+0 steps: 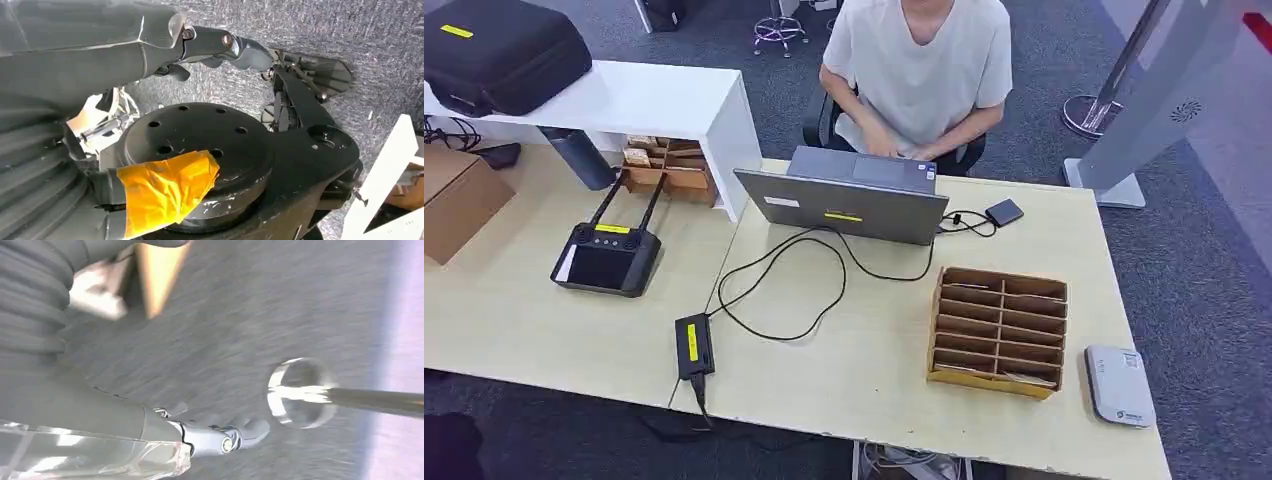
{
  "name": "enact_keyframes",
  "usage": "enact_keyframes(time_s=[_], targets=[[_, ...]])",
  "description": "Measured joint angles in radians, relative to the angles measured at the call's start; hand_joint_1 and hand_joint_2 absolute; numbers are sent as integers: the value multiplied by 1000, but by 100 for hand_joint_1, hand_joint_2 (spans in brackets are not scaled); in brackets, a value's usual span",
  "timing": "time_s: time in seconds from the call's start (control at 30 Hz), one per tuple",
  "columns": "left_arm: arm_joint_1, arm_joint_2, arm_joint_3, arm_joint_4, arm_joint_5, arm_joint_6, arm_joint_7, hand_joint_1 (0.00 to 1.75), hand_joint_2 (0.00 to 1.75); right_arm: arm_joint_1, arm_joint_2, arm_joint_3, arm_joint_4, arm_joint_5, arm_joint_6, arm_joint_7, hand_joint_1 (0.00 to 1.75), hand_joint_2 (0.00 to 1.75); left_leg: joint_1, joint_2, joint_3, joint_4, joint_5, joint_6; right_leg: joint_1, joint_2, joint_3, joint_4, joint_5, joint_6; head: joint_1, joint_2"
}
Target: Pass the card to the sensor for recognition and then transmit it.
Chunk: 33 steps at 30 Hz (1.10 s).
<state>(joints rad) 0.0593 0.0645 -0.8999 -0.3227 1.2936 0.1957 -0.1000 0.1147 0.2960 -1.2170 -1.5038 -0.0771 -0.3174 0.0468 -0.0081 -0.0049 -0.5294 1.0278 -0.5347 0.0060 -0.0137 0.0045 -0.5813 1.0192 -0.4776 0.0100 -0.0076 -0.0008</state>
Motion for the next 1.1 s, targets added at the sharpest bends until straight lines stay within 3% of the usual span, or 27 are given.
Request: enact_keyframes(time_s=[0.03,0.1,0.13,0.27,0.37,0.47,0.53,0.67,1.0,1.1], targets=[[-3,0,-7,0,1,0,-2,0,175,-23,-9,-22,-11,-17,2,-24,0,0,0,0,0,0,0,0,0,0,0,0,0,0,0,0],[-9,1,-22,0,7,-1,-7,0,175,-57,-36,-55,-23,-48,24,-54,0,0,0,-1,0,0,0,0,0,-1,1,0,0,0,1,0],[-11,1,-28,0,10,-2,-10,0,175,-64,-52,-60,-28,-90,60,-56,0,175,0,-1,0,0,0,0,0,-1,1,0,0,0,1,0],[-18,1,-55,0,30,-8,-20,0,175,-75,-114,-41,-78,-243,209,-32,0,175,0,0,0,0,0,0,-1,0,1,0,0,0,0,0],[-23,3,-76,0,44,-9,-20,0,175,-69,-150,8,-126,-330,256,10,0,175,0,-1,0,0,0,0,-1,-1,0,0,0,0,0,0],[-25,5,-95,0,59,-11,-29,0,175,-48,-193,72,-164,-353,291,-13,0,175,0,-1,0,0,0,0,-1,-1,0,0,0,0,0,0],[-25,6,-105,0,68,-12,-35,0,175,-35,-235,125,-179,-316,283,-53,0,175,0,-1,0,0,0,0,0,0,0,0,0,0,0,0],[-26,11,-133,-2,95,-17,-41,0,175,5,-382,269,-181,-191,229,-140,0,175,-1,0,0,0,0,0,-2,0,0,0,0,0,0,0],[-37,26,-207,-17,114,-4,-51,0,175,37,-673,563,-195,-239,243,-87,0,175,-2,-1,0,0,0,1,-2,0,0,0,0,1,0,0],[-24,68,-242,-95,114,69,-54,0,175,36,-734,631,-207,-255,259,-84,0,175,-2,-1,0,0,0,1,-2,0,0,1,0,0,0,0]])
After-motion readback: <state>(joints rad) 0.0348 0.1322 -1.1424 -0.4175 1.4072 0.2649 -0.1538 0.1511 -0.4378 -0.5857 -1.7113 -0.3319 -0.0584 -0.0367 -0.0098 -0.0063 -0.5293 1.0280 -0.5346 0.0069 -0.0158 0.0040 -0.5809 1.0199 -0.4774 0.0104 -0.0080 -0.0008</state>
